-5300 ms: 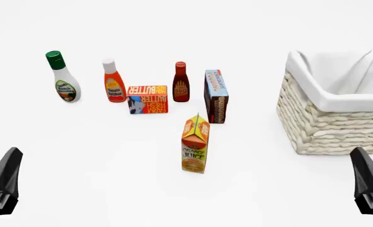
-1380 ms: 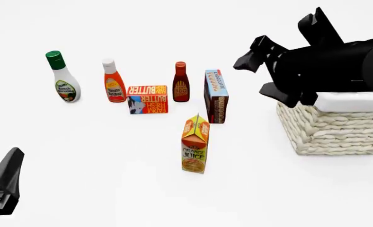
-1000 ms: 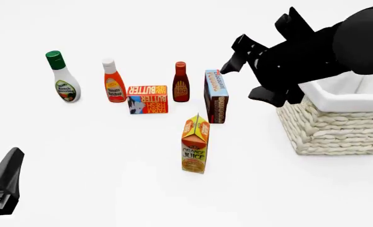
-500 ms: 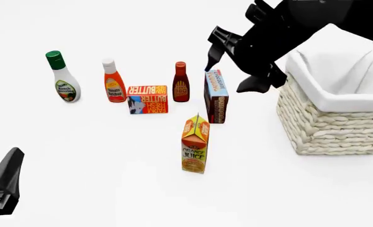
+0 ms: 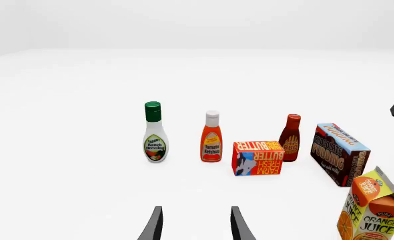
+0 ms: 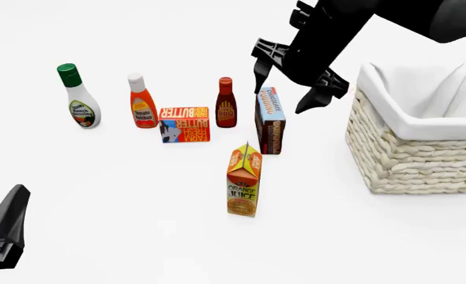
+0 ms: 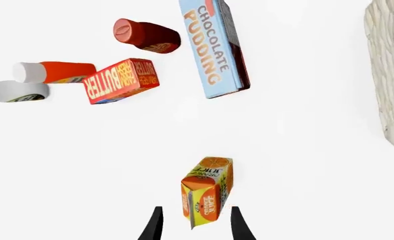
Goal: Pick the orange juice and place it in the basket.
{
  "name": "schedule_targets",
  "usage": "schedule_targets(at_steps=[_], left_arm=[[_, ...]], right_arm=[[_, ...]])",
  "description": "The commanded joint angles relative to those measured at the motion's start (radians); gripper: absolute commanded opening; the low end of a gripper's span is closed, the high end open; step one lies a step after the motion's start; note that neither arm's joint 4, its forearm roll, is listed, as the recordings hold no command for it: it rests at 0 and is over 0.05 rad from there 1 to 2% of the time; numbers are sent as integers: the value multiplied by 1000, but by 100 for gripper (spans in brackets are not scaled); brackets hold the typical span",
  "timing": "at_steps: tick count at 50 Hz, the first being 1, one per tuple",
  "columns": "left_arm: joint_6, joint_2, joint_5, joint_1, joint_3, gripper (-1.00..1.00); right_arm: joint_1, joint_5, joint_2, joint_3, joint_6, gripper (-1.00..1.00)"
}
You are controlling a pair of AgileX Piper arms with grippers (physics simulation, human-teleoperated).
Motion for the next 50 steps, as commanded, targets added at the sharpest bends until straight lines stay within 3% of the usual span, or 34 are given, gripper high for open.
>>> schedule_targets(at_steps=[1, 8, 9, 28, 29, 30, 31, 37, 39, 40, 50], left_arm=[[1, -5, 2, 2, 1, 100], [1, -5, 2, 2, 1, 100], [1, -5, 2, 2, 1, 100], [1, -5, 2, 2, 1, 100], [1, -5, 2, 2, 1, 100], [1, -5, 2, 2, 1, 100], [1, -5, 2, 2, 1, 100], [1, -5, 2, 2, 1, 100], [1, -5, 2, 2, 1, 100], [1, -5, 2, 2, 1, 100], [1, -5, 2, 2, 1, 100]], right_arm=[[-24, 48, 47, -46, -55, 100], [-22, 49, 69, -49, -77, 100], [-2, 49, 70, -56, -59, 100], [37, 49, 110, -46, -64, 100], [14, 49, 119, -25, -101, 100], [43, 49, 114, -33, -62, 100], [46, 49, 115, -39, -59, 100], [19, 49, 125, -33, -87, 100], [41, 49, 124, -36, -66, 100], [24, 49, 129, -30, -86, 100], [51, 49, 144, -36, -69, 100]])
